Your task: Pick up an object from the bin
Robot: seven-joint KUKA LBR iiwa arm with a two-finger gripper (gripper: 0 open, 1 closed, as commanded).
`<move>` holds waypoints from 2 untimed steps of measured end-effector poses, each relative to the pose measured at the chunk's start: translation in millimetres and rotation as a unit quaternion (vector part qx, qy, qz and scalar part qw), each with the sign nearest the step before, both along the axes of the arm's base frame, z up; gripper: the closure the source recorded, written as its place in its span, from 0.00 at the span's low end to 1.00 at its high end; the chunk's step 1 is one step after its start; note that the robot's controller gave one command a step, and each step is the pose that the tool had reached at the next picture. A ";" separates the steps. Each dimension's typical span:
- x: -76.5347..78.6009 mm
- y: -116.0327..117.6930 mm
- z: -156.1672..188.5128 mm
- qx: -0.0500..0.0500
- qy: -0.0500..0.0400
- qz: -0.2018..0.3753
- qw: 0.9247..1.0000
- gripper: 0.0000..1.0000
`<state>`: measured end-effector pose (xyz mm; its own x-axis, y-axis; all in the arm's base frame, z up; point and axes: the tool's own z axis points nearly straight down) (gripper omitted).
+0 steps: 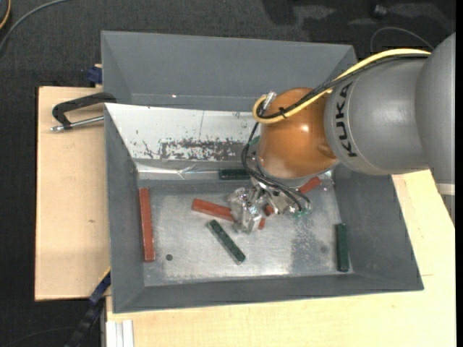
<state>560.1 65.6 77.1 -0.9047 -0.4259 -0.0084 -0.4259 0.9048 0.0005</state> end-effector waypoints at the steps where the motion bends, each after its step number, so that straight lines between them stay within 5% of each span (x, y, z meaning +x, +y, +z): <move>1: 5.8 31.9 76.9 0.001 -0.004 -0.004 1.000 1.00; 2: 3.7 29.5 71.9 -0.001 0.001 -0.006 1.000 0.00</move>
Offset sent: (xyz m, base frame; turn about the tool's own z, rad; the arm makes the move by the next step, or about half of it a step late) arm 0.0025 0.0284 0.0707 0.0113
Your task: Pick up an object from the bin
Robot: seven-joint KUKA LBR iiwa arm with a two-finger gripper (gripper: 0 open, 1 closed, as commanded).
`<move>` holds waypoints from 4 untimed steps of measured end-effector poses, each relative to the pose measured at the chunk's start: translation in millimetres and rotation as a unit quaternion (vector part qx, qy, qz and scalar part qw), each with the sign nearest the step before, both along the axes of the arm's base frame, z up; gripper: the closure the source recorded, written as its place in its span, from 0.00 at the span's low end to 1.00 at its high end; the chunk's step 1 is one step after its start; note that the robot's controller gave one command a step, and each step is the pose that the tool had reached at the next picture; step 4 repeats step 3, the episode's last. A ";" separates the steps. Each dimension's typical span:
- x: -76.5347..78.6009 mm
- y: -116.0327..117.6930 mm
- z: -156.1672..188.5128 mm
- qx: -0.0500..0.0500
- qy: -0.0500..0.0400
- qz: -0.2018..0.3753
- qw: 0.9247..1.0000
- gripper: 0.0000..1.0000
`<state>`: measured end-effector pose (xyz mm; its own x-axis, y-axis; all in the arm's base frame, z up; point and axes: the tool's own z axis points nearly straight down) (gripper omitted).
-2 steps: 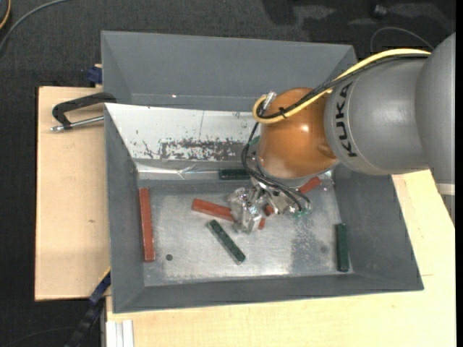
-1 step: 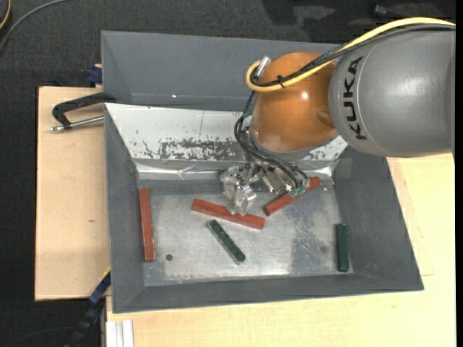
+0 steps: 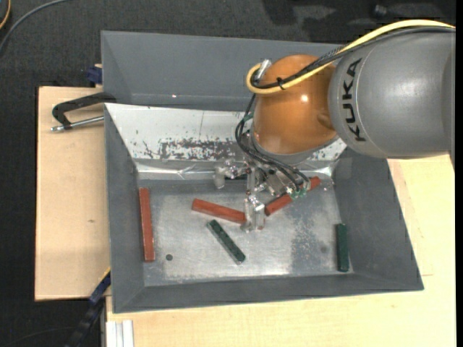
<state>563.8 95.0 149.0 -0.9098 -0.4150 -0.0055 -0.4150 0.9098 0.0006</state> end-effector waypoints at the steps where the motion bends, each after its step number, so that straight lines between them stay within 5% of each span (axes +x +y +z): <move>1: 9.5 7.3 -79.4 -0.001 0.005 -0.100 0.995 0.00; 2: 11.4 7.3 -76.9 0.000 0.002 -0.100 0.995 1.00; 3: 16.9 8.8 58.7 0.001 -0.005 -0.083 0.997 1.00; 4: 16.9 8.8 58.7 0.001 -0.005 -0.083 0.997 1.00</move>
Offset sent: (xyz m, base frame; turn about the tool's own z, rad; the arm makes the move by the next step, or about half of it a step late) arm 0.0100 0.0065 -0.0790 0.1998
